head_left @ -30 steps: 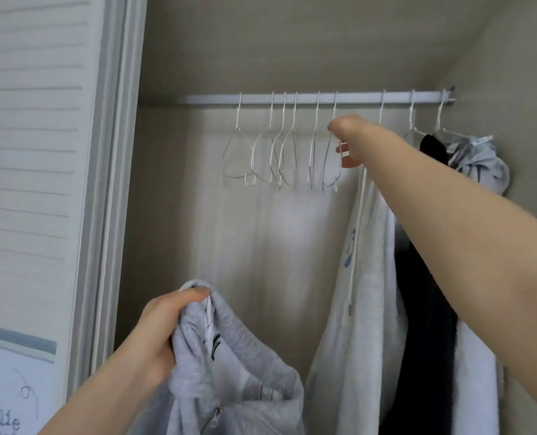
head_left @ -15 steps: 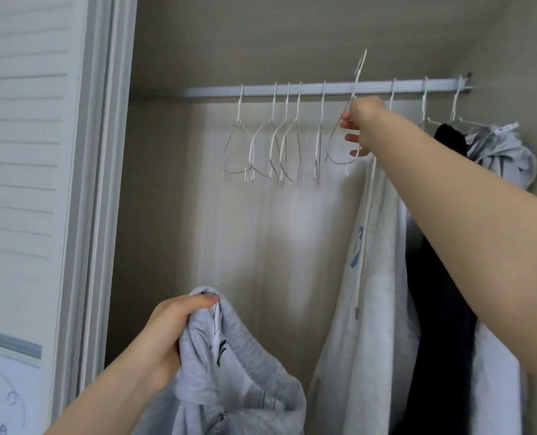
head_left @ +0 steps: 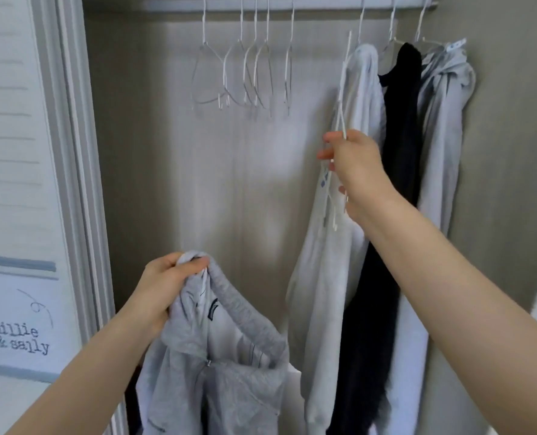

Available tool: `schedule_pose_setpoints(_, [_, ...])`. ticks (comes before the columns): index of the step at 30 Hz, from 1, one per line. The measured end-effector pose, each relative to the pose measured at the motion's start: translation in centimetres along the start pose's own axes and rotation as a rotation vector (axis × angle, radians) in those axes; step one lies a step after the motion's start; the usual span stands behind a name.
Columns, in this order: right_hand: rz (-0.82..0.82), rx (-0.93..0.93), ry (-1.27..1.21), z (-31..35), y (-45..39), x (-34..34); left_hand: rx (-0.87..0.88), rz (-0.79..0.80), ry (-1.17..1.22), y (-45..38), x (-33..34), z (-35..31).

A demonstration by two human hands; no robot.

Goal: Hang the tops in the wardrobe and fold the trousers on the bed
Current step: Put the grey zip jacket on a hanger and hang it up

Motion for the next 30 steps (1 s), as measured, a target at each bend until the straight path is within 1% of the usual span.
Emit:
schedule_pose_setpoints(2, [0.052,0.105,0.017,-1.6,3.4,-1.4,0.043,-0.011,-0.106,1.0,-0.5,0.7])
schedule_pose_setpoints(4, [0.143,0.234,0.022,-3.1,6.3,-2.6,0.125,-0.044,-0.207,1.6,-0.5,1.0])
schedule_pose_setpoints(8, [0.292,0.444,-0.071,-5.1,10.4,-5.2,0.226,-0.116,-0.36,1.3,-0.6,0.6])
schedule_pose_setpoints(12, [0.536,0.617,-0.203,-5.9,13.1,-7.3,0.215,-0.123,-0.461,-0.1,-0.8,1.4])
schedule_pose_setpoints(15, [0.693,0.632,-0.245,-5.2,14.1,-9.1,0.201,-0.094,-0.555,-0.8,-1.1,2.5])
schedule_pose_setpoints(18, [0.786,0.631,-0.217,-4.8,14.1,-10.8,0.177,-0.071,-0.667,-1.1,-1.4,3.7])
schedule_pose_setpoints(24, [0.901,0.718,-0.22,-6.7,13.6,-12.3,0.177,-0.053,-0.746,-0.3,-1.4,5.1])
schedule_pose_setpoints(28, [0.961,0.712,-0.255,-9.0,13.8,-11.2,0.233,0.02,-0.759,0.7,-0.6,4.7])
schedule_pose_setpoints(30, [0.975,0.692,-0.259,-10.2,14.0,-10.5,0.265,0.02,-0.747,1.4,-0.3,4.1])
Point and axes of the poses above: each hand's wrist, its own y-axis away from the middle knuckle, its own x-axis out of the palm, z = x × y, the point moved 4 cm from there along -y, towards the middle knuckle, and after that the axes turned 3 degrees about -y, right-handed, at the moved point
